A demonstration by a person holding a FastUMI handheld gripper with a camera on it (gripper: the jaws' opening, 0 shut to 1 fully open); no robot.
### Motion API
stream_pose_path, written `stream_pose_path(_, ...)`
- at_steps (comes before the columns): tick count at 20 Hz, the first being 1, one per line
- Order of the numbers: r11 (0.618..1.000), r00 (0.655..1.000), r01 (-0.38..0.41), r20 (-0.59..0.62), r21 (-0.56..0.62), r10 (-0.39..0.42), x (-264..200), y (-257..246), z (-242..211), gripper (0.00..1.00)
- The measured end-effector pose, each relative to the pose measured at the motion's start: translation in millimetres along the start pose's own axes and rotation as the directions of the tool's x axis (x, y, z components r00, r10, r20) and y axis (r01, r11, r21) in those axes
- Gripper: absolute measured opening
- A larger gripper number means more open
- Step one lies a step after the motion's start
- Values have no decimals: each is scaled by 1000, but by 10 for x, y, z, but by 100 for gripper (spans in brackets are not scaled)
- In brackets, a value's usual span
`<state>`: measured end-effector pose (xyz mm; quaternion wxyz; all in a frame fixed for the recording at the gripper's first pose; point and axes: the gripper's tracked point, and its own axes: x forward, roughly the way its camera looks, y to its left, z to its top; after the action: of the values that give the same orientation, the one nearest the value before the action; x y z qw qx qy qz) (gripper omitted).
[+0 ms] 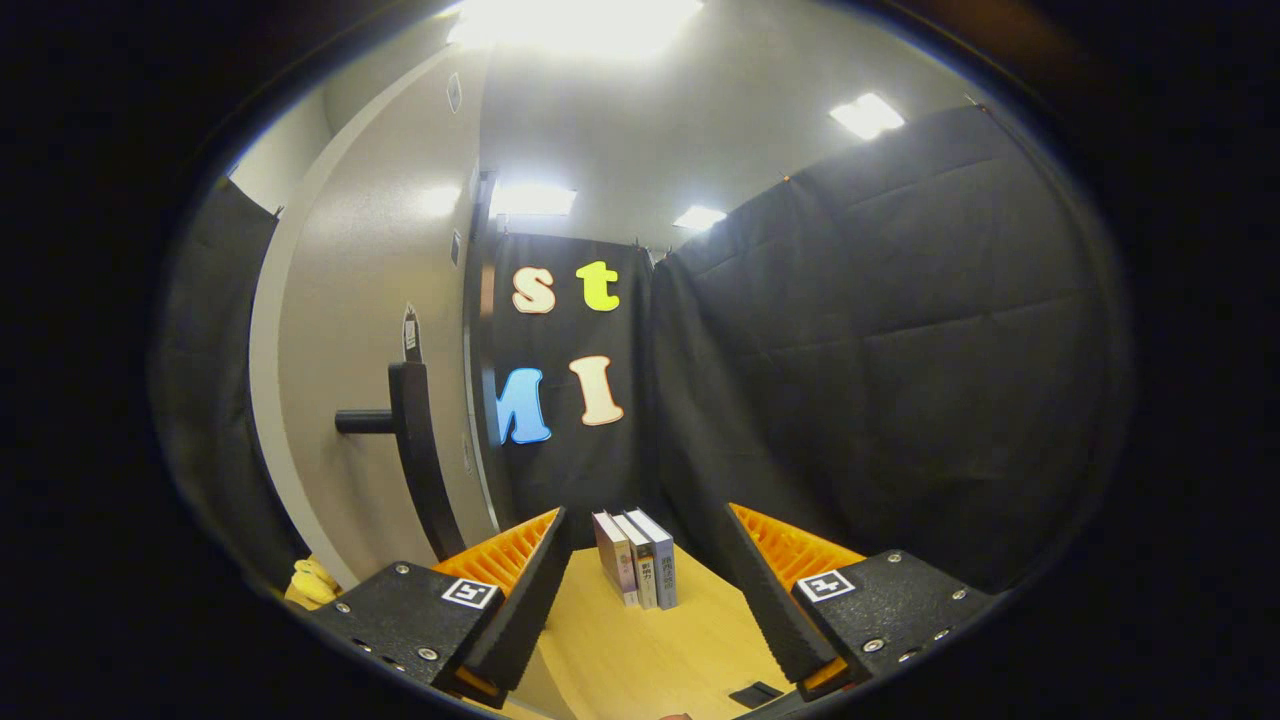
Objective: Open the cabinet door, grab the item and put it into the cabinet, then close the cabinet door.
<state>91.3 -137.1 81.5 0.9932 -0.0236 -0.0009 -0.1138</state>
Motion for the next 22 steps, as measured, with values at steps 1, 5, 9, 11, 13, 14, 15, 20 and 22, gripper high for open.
stream_pose_path(1,1000,1000,-14,-2,5,14,-26,74,-3,93)
stream_pose_path(5,997,998,-68,-4,23,68,-113,351,-24,93)
stream_pose_path(9,990,991,-136,-8,43,137,-187,704,-61,93)
stream_pose_path(11,983,985,-174,-11,59,175,-217,892,-82,93)
stream_pose_path(13,975,977,-211,-15,71,212,-235,1076,-100,93)
stream_pose_path(14,971,973,-227,-15,75,228,-246,1158,-103,93)
stream_pose_path(15,967,970,-242,-16,78,244,-236,1230,-115,93)
stream_pose_path(20,952,955,-294,-20,89,297,-239,1558,-141,93)
stream_pose_path(22,946,949,-311,-20,88,314,-239,1667,-154,93)
